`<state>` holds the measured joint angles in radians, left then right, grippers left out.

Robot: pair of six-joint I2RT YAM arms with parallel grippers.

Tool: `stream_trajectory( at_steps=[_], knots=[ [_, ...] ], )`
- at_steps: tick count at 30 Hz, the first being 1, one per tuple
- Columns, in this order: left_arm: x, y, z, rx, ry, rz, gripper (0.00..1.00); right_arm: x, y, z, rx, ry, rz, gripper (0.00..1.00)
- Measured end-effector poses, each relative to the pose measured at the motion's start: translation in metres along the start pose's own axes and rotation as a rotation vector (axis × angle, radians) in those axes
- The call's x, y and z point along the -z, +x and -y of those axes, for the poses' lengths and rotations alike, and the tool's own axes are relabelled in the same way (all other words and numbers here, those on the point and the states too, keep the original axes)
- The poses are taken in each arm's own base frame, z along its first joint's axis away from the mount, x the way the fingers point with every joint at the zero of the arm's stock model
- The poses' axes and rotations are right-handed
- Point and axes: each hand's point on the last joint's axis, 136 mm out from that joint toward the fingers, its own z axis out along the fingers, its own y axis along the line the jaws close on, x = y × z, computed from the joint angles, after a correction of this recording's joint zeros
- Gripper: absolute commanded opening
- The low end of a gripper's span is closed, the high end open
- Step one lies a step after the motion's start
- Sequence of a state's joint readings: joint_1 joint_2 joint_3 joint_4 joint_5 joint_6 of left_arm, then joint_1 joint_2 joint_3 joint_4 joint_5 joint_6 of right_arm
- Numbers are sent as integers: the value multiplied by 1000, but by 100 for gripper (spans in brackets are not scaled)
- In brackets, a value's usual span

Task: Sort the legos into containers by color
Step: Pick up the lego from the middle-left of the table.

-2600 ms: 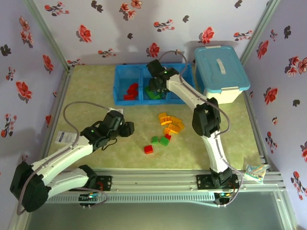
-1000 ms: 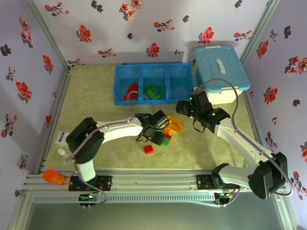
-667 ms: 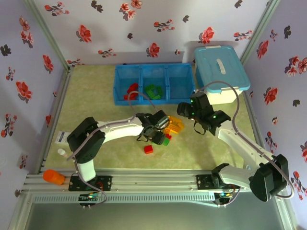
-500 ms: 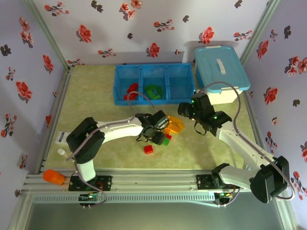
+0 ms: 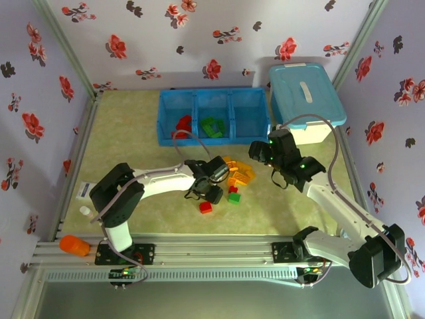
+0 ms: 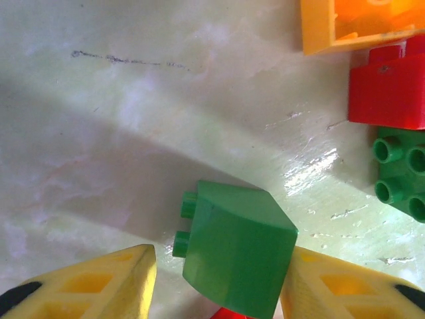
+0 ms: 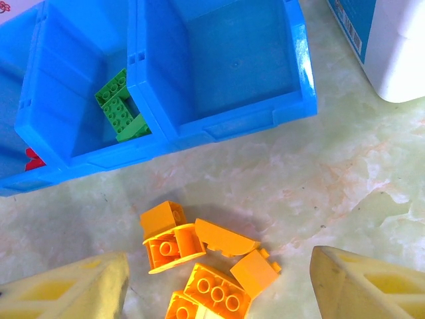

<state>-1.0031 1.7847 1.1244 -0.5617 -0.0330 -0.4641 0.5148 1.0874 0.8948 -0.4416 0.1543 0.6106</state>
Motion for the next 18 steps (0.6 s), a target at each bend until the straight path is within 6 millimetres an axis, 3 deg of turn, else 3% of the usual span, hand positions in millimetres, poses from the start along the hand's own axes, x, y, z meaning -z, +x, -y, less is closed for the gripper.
stream_trajectory(
  at_steps=[6,18],
  knots=[
    [-5,0,0,0,-4,-10,46,0,0,0,-2,1,0,72],
    [-6,-13,4,0,0,6,26,0,4,10,-10,19,1,72]
  ],
)
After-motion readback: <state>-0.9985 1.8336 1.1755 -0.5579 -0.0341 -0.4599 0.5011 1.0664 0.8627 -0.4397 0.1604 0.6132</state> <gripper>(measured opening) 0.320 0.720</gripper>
